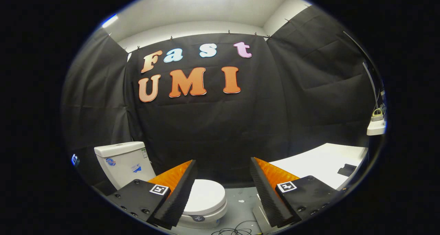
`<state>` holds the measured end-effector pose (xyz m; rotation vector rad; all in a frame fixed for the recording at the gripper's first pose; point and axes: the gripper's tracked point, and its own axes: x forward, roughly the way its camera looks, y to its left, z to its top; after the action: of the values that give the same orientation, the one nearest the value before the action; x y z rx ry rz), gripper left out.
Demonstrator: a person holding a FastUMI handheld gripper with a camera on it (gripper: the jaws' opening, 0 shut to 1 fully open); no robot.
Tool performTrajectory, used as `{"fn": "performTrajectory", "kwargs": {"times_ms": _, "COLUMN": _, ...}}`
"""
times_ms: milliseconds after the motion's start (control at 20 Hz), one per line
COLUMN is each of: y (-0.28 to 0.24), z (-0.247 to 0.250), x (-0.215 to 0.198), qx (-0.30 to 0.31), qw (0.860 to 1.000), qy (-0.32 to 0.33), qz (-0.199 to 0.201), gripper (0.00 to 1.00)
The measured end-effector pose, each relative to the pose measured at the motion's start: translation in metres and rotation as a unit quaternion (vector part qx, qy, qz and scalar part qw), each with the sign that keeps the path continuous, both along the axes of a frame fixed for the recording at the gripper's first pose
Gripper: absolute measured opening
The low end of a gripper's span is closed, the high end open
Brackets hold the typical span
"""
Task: Open the toilet lid.
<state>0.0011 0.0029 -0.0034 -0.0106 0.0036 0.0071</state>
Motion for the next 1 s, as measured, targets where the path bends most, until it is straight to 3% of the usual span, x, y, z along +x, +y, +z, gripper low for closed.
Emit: {"fn": "performTrajectory", "kwargs": {"times_ms": 1000, "y": -0.0003, "z": 0.0034, "x": 0.0031, "qx": 0.0, "qw": 1.0, "qy": -0.007, "qz": -0.005, "gripper": 0.98}}
